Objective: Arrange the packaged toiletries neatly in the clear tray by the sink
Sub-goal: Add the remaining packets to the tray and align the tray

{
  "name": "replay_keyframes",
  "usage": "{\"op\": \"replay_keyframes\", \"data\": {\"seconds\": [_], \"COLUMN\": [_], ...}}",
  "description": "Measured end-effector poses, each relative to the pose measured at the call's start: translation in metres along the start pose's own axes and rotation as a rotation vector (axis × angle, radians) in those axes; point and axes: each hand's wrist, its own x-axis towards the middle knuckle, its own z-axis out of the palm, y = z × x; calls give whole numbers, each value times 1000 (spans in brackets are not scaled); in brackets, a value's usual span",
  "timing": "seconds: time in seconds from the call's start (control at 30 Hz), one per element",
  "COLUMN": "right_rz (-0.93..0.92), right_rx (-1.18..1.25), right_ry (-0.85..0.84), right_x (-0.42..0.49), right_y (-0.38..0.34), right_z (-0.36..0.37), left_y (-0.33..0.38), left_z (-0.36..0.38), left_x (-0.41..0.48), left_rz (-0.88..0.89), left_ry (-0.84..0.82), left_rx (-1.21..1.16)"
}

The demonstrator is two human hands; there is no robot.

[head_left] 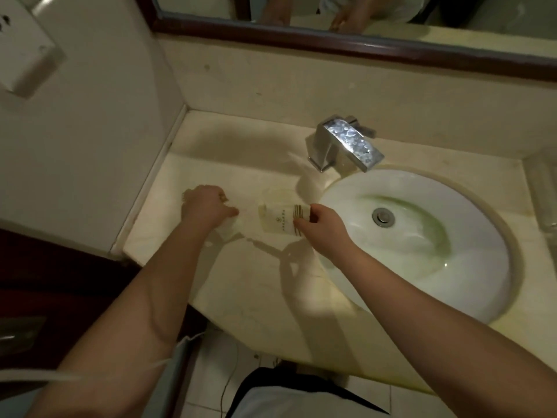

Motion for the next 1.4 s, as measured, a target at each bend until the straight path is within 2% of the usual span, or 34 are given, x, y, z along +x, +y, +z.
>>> {"op": "replay_keyframes", "data": {"seconds": [0.13, 0.3, 0.37, 0.47, 0.63, 0.77, 0.93, 1.1, 1.2, 1.4], "right_rz": [-14, -43, -35, -4, 119, 196, 221, 293, 293, 302], "right_rx": [80, 85, 87, 162, 432, 629, 838, 825, 876, 885], "right_ry": [-27, -46, -59, -60, -82, -14, 181, 415, 438, 380], "right_x": [-14, -20, -22, -21, -22, -41, -89, -154, -197, -254], "right_y": [-1, -7, -7, -7, 2, 24, 69, 141, 188, 255], "right_z": [-9, -7, -5, -7, -31, -69, -140, -212, -253, -326], "left_y": [-27, -23, -24, -28, 11, 75, 159, 252, 310, 415], "left_z": [5, 17, 15, 11, 6, 10, 27, 66, 99, 151], "left_x": [-14, -34, -34, -32, -51, -82, -134, -202, -246, -323], "left_rz": [-333, -480, -459, -423, -272, -150, -9, 200, 199, 137], "left_ry": [-28, 60, 65, -16, -117, -276, -428, -500, -563, -550], "left_rx": [-42, -268, -358, -424, -936, -1164, -1218, -1158, -1180, -1278]}}
